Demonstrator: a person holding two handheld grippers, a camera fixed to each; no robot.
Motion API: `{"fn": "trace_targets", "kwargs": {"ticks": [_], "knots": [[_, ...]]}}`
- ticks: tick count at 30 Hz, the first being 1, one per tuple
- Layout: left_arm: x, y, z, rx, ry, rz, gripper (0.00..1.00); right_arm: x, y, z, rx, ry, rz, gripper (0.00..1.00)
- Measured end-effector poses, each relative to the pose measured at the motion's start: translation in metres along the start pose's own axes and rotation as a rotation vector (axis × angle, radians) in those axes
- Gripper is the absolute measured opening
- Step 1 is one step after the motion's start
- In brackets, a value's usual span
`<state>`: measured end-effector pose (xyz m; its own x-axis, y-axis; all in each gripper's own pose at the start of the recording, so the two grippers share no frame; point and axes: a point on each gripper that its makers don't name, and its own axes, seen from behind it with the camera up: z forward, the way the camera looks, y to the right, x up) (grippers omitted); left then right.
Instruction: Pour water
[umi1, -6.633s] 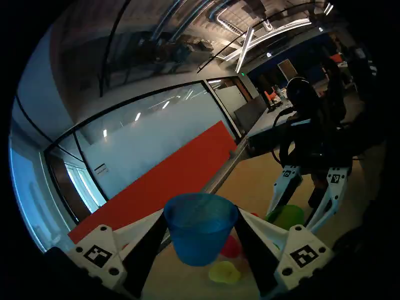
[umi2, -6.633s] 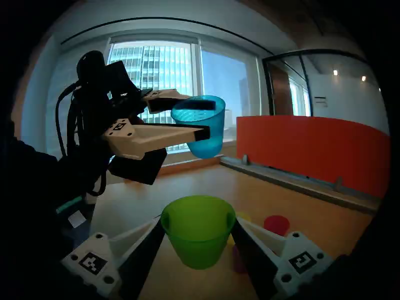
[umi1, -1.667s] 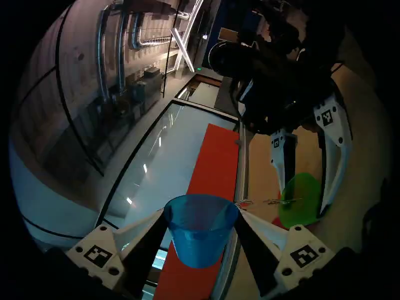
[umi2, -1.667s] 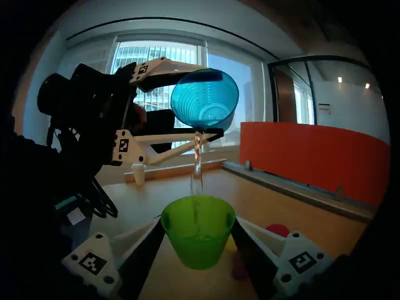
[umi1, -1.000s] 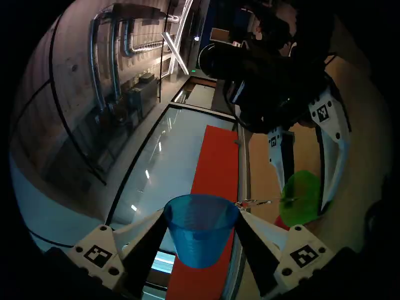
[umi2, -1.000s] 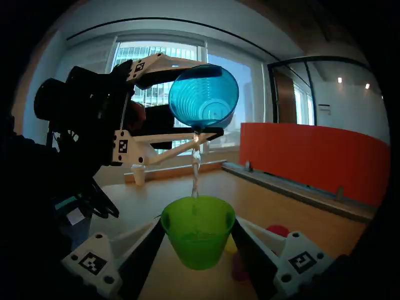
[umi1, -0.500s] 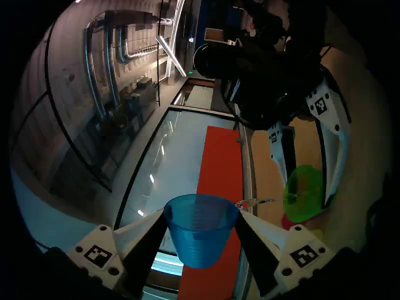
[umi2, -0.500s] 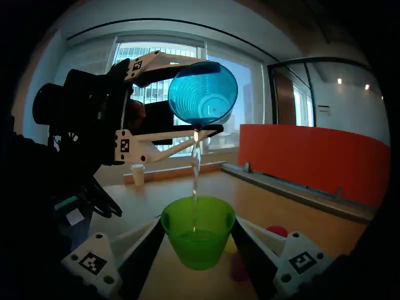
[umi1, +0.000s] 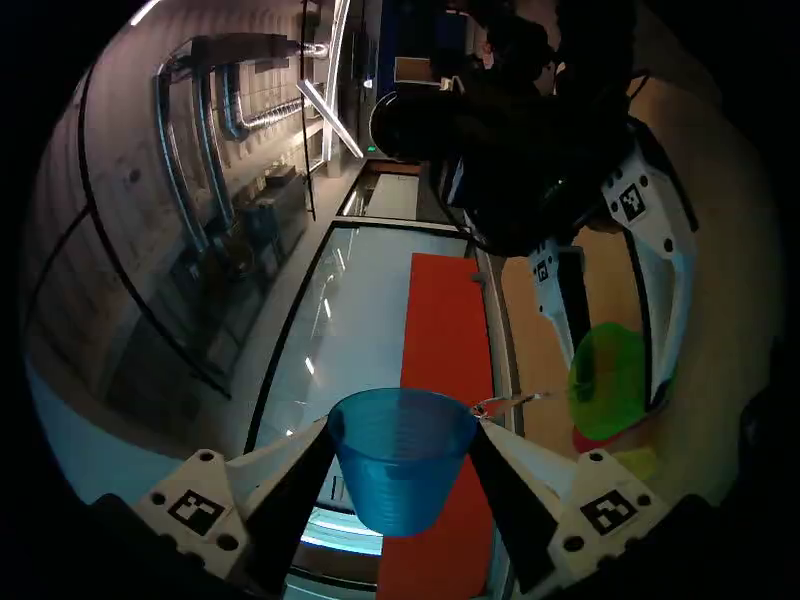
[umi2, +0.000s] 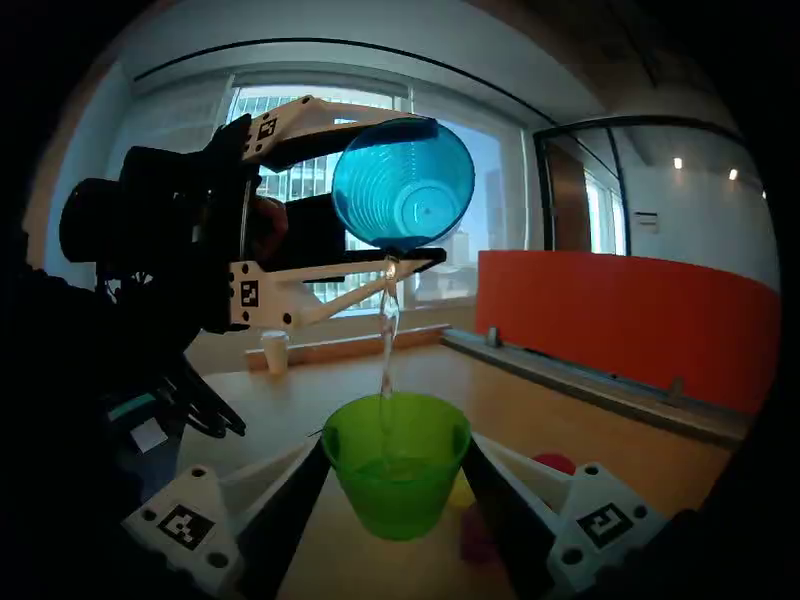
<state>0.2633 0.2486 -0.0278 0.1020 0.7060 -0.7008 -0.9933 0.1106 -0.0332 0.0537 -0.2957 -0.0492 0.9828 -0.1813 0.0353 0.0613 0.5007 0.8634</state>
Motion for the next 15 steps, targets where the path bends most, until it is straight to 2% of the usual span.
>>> {"fn": "trace_targets", "kwargs": {"ticks": [15], "knots": [[0.0075, -0.0070, -0.0055, 0.019, 0.004, 0.109, 0.88, 0.0018, 0.0018, -0.0012, -0.006, 0.003, -0.005, 0.90]]}}
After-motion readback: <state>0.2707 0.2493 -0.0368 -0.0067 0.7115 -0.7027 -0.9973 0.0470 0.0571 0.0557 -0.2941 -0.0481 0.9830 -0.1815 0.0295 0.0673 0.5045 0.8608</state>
